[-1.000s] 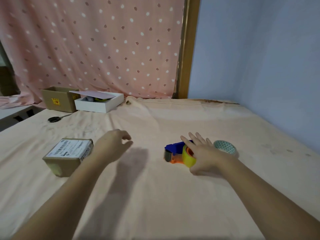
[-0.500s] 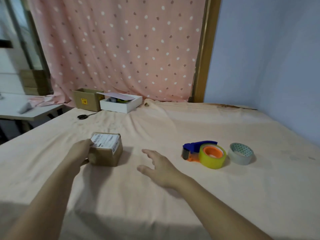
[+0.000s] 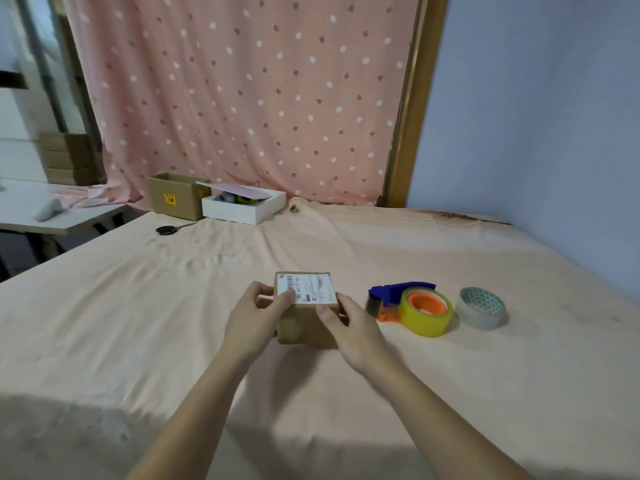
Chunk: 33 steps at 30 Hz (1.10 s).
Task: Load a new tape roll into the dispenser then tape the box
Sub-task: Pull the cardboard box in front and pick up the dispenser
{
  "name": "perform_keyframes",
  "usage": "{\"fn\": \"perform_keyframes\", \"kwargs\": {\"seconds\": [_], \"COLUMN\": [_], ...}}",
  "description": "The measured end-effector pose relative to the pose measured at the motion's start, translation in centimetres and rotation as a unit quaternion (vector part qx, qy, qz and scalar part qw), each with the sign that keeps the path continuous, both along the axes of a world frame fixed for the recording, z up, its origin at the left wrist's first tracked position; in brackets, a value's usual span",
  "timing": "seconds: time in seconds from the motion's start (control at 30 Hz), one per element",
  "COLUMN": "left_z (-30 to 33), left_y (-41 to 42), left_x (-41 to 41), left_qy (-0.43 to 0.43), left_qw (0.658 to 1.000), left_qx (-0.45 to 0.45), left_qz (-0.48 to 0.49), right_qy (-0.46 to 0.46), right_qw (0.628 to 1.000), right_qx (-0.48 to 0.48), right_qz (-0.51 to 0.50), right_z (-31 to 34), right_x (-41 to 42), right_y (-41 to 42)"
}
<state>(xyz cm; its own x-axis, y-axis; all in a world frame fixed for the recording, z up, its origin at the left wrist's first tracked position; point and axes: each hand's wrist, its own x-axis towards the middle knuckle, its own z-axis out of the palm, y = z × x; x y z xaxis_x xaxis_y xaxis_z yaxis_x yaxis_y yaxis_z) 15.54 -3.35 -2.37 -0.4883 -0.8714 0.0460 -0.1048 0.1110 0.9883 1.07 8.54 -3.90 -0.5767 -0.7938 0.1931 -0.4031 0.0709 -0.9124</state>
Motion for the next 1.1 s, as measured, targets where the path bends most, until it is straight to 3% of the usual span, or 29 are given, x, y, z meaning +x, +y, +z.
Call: {"fn": "perform_keyframes", "kwargs": {"seconds": [0.3,0.47,0.57,0.67,0.77,0.9,1.1], "left_z": [-1.6,-0.8,0.4,1.1,0.8,-0.3,-2.0], "left_y": [7.1,9.1,8.7,7.9,7.6,7.2,5.5], "left_x": [-5.4,-6.6,-6.8,-6.7,-6.8,-7.2,-6.5], "left_qy": [-0.013,0.056,0.029,-0.021,-0.052,-0.048,0.001], "left_qw": [0.993,0.984,0.969,0.938,0.914,0.935,0.948], "left_qx": [-0.038,-0.050,-0.125,-0.180,-0.174,-0.123,-0.084], "left_qz": [-0.108,-0.160,-0.212,-0.295,-0.364,-0.329,-0.306], "right_qy": [0.009,-0.005,-0.062,-0.022,-0.015,0.037,0.048], "right_qw": [0.993,0.998,0.997,0.997,0.998,0.999,0.996], "right_qx": [0.045,0.029,0.039,0.036,0.021,0.019,0.008], "right_qz": [-0.104,-0.060,-0.011,-0.059,-0.060,-0.034,-0.070], "right_z": [-2.4,-2.3,-2.0,-1.6,-1.3,-0.8,-0.4], "right_x": [-5.1,-6.0,-5.9,-6.5,-6.7,-5.7,-4.9], "right_y": [9.9,11.4,11.9,12.2,12.4,12.3,11.7]}}
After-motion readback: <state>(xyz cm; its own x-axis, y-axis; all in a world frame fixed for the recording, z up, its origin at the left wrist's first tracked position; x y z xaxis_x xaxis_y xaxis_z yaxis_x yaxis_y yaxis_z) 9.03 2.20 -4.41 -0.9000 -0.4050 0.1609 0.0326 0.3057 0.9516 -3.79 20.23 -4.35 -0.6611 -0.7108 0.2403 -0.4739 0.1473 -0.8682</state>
